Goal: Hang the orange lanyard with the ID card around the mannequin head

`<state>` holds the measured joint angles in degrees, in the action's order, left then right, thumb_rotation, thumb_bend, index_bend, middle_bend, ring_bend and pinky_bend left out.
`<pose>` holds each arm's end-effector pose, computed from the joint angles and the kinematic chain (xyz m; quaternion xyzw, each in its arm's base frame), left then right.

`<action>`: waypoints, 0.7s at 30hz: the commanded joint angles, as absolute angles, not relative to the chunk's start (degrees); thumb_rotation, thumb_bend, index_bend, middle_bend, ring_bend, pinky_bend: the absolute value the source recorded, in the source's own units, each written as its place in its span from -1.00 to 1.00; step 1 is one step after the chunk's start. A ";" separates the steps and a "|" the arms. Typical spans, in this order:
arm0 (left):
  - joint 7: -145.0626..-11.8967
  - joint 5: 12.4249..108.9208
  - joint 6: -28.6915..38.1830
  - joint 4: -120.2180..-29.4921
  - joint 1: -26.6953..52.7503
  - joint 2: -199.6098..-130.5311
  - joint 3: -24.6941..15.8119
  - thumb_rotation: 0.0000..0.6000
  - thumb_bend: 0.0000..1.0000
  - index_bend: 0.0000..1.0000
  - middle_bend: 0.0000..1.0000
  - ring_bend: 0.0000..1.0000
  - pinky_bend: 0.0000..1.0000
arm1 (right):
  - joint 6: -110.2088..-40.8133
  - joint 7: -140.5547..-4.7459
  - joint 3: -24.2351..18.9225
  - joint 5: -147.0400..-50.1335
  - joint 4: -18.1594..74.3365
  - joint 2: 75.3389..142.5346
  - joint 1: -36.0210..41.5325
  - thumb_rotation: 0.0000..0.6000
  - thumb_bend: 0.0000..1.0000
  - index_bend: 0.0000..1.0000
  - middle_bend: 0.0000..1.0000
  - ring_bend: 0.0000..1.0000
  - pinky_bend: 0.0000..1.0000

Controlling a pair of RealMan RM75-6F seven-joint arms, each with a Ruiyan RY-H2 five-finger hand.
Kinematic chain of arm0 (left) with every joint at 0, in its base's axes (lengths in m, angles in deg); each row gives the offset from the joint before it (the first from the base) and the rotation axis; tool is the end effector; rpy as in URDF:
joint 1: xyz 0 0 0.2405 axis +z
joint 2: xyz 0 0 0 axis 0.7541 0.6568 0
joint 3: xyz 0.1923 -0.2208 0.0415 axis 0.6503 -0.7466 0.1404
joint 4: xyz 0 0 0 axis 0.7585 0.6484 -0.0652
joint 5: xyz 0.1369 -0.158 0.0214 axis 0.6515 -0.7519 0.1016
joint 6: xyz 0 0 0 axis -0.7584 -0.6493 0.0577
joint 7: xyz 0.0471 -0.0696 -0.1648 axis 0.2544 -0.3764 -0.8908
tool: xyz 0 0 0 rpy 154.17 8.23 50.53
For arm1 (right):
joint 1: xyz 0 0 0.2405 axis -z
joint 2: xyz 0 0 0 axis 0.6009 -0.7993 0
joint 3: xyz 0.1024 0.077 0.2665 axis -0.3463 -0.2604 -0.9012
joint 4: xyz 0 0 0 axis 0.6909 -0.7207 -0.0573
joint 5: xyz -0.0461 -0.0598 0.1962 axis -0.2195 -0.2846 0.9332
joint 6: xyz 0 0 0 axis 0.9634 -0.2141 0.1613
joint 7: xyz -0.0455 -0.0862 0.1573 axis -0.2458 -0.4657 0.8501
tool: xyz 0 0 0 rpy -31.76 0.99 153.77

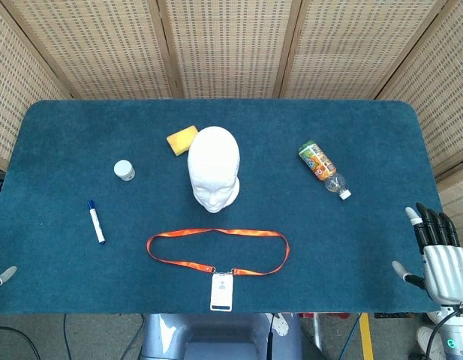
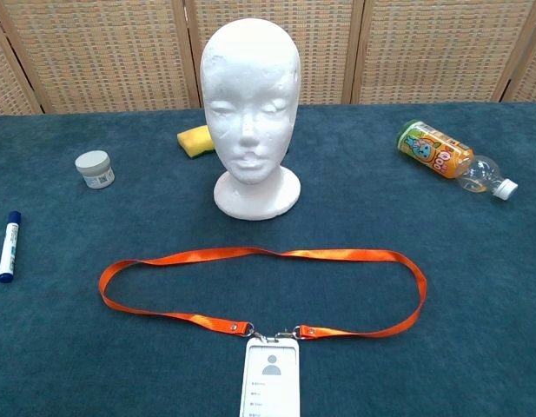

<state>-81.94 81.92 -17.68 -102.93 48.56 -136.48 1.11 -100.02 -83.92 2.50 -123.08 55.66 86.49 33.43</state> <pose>-0.3493 0.1955 0.2289 -0.5488 -0.4224 -0.3734 0.6172 -0.3090 -0.2222 0.1969 0.5912 -0.3423 0.3975 0.6126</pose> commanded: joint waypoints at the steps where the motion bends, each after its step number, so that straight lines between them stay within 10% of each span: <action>1: -81.59 82.04 -17.65 -103.04 48.51 -136.56 1.18 1.00 -1.00 -1.00 -1.00 -1.00 -1.00 | -99.15 -83.70 2.73 -123.07 55.42 86.59 33.07 1.00 -1.00 -1.00 -1.00 -1.00 -1.00; 21: -79.90 80.18 -15.85 -103.17 47.25 -137.46 0.37 1.00 -1.00 -1.00 -1.00 -1.00 -1.00 | -64.20 -73.30 -4.78 -111.25 54.91 87.44 9.90 1.00 -0.96 -0.28 -1.00 -1.00 -1.00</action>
